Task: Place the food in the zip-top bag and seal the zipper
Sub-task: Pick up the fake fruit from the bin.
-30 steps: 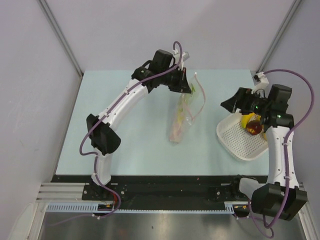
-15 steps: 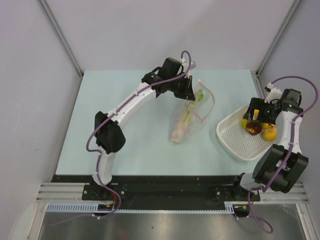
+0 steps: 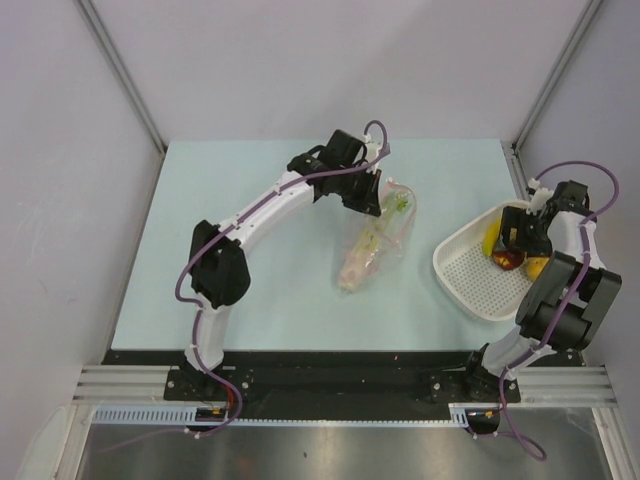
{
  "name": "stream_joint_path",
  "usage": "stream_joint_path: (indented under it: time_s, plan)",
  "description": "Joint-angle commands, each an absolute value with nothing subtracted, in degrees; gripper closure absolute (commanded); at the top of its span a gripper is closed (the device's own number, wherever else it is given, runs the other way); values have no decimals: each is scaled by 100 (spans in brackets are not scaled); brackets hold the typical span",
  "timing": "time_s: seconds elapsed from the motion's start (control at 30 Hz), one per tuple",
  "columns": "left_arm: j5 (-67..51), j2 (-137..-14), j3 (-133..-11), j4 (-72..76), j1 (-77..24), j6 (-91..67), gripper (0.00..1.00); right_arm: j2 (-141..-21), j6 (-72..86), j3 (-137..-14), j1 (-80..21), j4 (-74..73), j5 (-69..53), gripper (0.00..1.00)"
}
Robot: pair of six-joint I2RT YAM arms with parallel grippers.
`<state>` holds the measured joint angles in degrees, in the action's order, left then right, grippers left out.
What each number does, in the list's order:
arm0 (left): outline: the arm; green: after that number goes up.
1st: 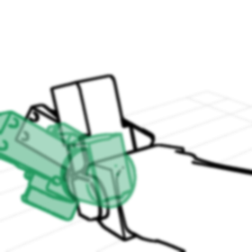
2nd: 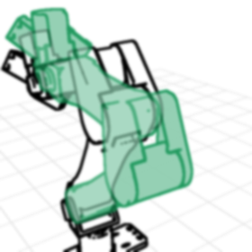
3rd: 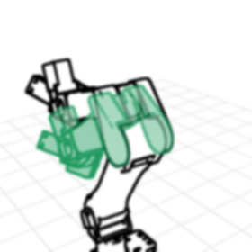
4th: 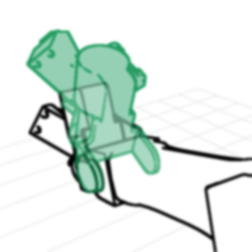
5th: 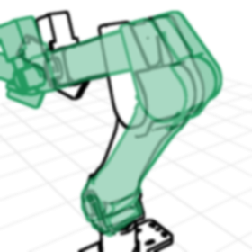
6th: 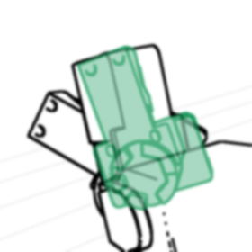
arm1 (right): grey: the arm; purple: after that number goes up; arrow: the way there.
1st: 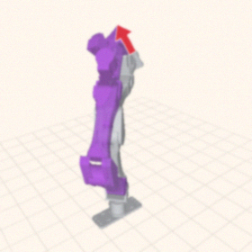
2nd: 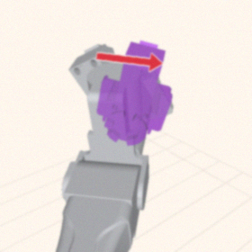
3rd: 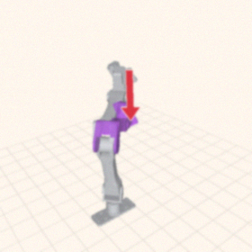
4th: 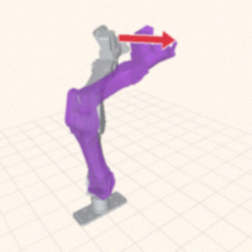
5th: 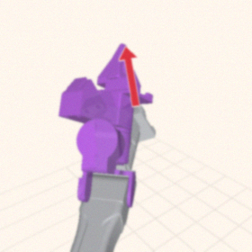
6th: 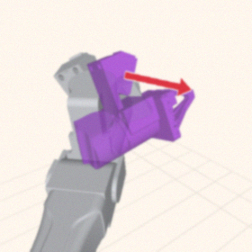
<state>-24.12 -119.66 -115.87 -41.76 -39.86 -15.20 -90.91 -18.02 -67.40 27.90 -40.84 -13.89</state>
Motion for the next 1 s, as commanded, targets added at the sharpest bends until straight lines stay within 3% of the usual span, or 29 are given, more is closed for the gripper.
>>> stream_joint_path:
  time_s: [0.0, 0.2, 0.27, 0.3, 0.33, 0.43, 0.53, 0.63, 0.83, 0.97]
  plan:
    - [-2390, -11453, -11470, -4227, -4017, -1038, 100, -9360, -1670, -6803, 2751, -3534, -994, 11]
    - [-2452, -11206, -11224, -4464, -4060, -545, 100, -9597, -1521, -6653, 2646, -3226, -967, 16]
    - [-2504, -11145, -11206, -4587, -4069, -449, 100, -9606, -1512, -6636, 2628, -3191, -1019, 24]
    - [-2557, -11127, -11215, -4605, -4069, -440, 100, -9572, -1512, -6636, 2619, -3208, -1037, 29]
    - [-2627, -11083, -11232, -4632, -4061, -439, 100, -9536, -1520, -6636, 2628, -3243, -1063, 41]
    - [-2811, -10899, -11268, -4588, -3982, -666, 100, -9283, -1555, -6636, 2663, -3445, -1177, 64]
    - [-3119, -10854, -11443, -4579, -3833, -922, 100, -8923, -1564, -6636, 2742, -3656, -1301, 80]
    - [-3050, -11012, -11803, -4904, -3841, -809, 100, -8649, -1582, -6636, 2830, -3797, -1406, 91]
    - [-2383, -11329, -12155, -5370, -3999, -422, 100, -7999, -1723, -6749, 2839, -4148, -1730, 99]
    - [-1942, -11470, -12313, -5590, -4113, -360, 100, -7498, -1504, -7056, 2507, -4464, -2712, 100]
